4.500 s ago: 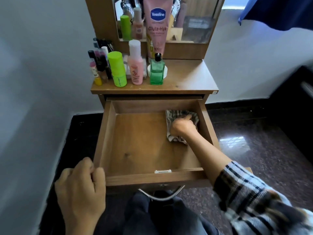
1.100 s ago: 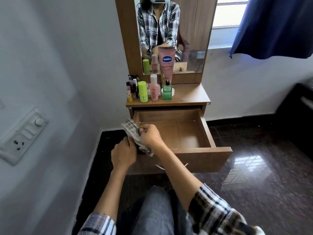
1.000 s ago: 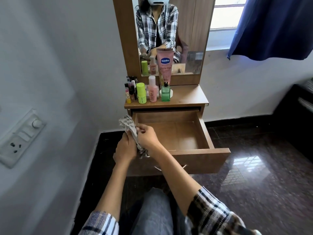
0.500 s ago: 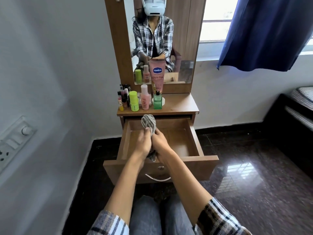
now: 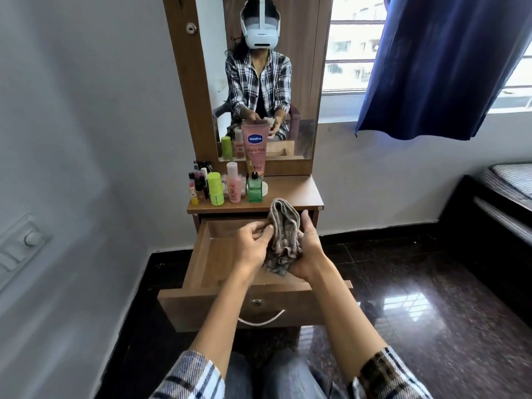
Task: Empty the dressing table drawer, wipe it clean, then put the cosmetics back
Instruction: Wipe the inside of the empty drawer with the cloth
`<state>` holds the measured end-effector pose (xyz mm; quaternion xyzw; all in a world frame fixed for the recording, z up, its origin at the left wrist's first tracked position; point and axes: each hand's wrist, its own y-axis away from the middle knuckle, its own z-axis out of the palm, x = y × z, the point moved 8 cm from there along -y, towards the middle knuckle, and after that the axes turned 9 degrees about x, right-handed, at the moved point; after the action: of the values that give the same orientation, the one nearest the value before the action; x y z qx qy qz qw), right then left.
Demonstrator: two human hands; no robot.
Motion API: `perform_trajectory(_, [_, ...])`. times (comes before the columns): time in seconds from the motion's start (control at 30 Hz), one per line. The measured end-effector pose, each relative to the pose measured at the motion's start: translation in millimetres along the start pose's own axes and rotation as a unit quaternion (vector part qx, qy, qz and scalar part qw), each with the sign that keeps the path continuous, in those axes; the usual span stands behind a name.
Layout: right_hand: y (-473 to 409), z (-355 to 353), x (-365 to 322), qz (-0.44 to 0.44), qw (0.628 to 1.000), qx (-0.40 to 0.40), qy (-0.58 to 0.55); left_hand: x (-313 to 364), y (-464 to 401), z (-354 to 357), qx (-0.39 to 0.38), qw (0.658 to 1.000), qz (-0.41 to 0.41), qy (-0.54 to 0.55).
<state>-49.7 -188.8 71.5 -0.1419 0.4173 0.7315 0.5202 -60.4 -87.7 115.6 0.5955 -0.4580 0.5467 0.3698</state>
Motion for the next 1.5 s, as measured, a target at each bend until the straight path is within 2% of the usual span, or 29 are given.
perform_trajectory(0.1, [6, 1, -8, 0.003, 1.0, -0.029, -0.007, -4, -12, 7, 0.016, 0.999, -0.006, 0.029])
perform_trajectory(0.17, [6, 1, -12, -0.004, 0.999, -0.044, 0.004, -9, -20, 9, 0.046, 0.997, -0.034, 0.052])
perform_trajectory(0.23, [5, 0, -14, -0.007, 0.999, -0.046, 0.025, -19, -28, 11, 0.068, 0.994, -0.08, 0.029])
perform_trajectory(0.3, [-1, -4, -18, -0.006, 0.998, -0.045, 0.033, -33, -29, 22, 0.016, 0.981, -0.191, 0.04])
perform_trajectory(0.37, [-10, -8, -23, -0.002, 0.999, -0.038, 0.026, -42, -24, 42, -0.102, 0.942, -0.298, 0.113])
perform_trajectory(0.43, [-20, -11, -28, -0.002, 0.999, -0.036, 0.038, -36, -21, 52, -0.141, 0.92, -0.327, 0.164])
perform_trajectory(0.5, [-30, -12, -37, -0.031, 0.994, -0.022, 0.102, -37, -37, 51, -0.104, 0.933, -0.3, 0.172])
perform_trajectory(0.6, [-48, -27, -55, -0.103, 0.961, 0.067, 0.249, -37, -60, 45, -0.04, 0.965, -0.22, 0.139])
perform_trajectory(0.67, [-57, -36, -66, -0.141, 0.948, 0.098, 0.268, -34, -69, 44, -0.021, 0.977, -0.181, 0.113])
perform_trajectory(0.8, [-68, -41, -79, -0.157, 0.942, 0.11, 0.275, -31, -88, 46, 0.004, 0.988, -0.123, 0.095])
perform_trajectory(0.9, [-78, -45, -93, -0.165, 0.933, 0.12, 0.296, -35, -97, 53, -0.009, 0.983, -0.134, 0.125])
perform_trajectory(1.07, [-85, -48, -102, -0.129, 0.954, 0.1, 0.25, -48, -91, 80, -0.119, 0.947, -0.232, 0.185])
perform_trajectory(1.17, [-87, -45, -119, -0.144, 0.944, 0.059, 0.291, -62, -91, 87, -0.158, 0.928, -0.276, 0.194])
perform_trajectory(1.23, [-90, -44, -136, -0.163, 0.931, 0.036, 0.325, -65, -96, 91, -0.156, 0.926, -0.265, 0.217])
perform_trajectory(1.3, [-98, -41, -155, -0.183, 0.915, 0.021, 0.359, -65, -101, 94, -0.117, 0.939, -0.239, 0.22])
perform_trajectory(1.4, [-123, -33, -179, -0.2, 0.871, 0.032, 0.448, -61, -107, 103, -0.064, 0.953, -0.202, 0.217])
perform_trajectory(1.43, [-134, -29, -186, -0.203, 0.849, 0.038, 0.487, -58, -109, 107, -0.047, 0.964, -0.177, 0.195])
perform_trajectory(1.5, [-158, -20, -198, -0.221, 0.78, 0.057, 0.582, -52, -116, 114, -0.011, 0.985, -0.111, 0.133])
